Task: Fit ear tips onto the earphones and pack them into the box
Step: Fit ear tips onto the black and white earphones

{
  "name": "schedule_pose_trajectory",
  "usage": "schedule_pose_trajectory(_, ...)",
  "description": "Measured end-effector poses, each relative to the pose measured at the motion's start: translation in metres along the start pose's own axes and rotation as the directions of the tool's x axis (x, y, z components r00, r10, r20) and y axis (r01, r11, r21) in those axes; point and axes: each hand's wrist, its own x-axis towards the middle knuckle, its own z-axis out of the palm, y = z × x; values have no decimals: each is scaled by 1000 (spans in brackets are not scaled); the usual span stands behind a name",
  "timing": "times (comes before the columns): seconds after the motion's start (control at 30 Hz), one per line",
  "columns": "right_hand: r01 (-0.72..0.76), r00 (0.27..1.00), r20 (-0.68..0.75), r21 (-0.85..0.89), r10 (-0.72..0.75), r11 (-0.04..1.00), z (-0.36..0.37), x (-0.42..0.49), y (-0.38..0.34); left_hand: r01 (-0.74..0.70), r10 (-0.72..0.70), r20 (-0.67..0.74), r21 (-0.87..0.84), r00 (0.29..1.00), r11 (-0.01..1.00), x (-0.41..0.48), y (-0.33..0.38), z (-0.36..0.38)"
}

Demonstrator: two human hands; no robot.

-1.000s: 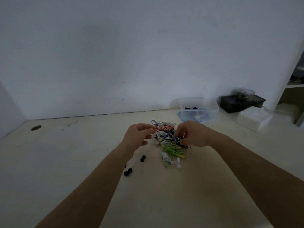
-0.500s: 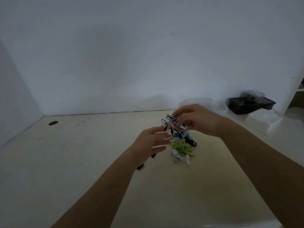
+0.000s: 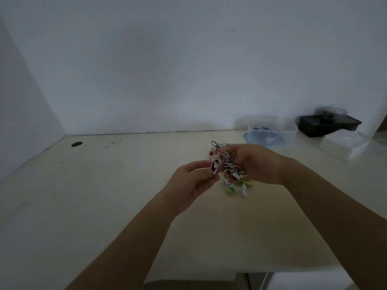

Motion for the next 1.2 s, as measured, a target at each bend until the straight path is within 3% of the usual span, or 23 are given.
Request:
schedule_pose_trajectory(0.07,-79,993,90,29,76,996,4,0,12,6,-5,-20,58,1000,998,-4,-7,-6)
schedule_pose_trajectory(0.13,-84,994,68,-55,88,995,11,2,24,2,1,-29,131,1000,991,-8,-13,-10)
schedule_pose_trajectory(0.23,8,998,-64,-289,-27,957,25,5,37,-23,35,-44,242,998,970,-16,-16,-15)
schedule_pose_trajectory(0.3,69,992,-68,-399,-105,914,29,6,42,-51,75,-57,339,996,939,-20,-18,-19)
schedule_pose_trajectory(0.47,77,991,-57,-517,-124,853,35,6,49,-138,215,-40,653,976,745,-25,-25,-28)
schedule_pose_trajectory(0.6,105,982,-92,-461,-165,881,34,3,51,-110,191,-41,693,981,713,-27,-32,-27)
schedule_pose_trajectory(0.8,126,978,-125,-298,-170,946,32,8,57,-172,290,-29,747,957,642,-23,-38,-23)
schedule_pose_trajectory(0.93,143,973,-147,-217,-177,966,31,12,58,-200,301,-18,711,953,674,-20,-33,-26)
schedule_pose_trajectory(1.03,144,971,-175,-117,-163,983,27,16,55,-194,353,-87,700,932,687,-16,-19,-35)
schedule_pose_trajectory(1.2,170,976,-128,-50,-176,984,24,24,43,-110,497,-270,786,824,609,3,8,-75)
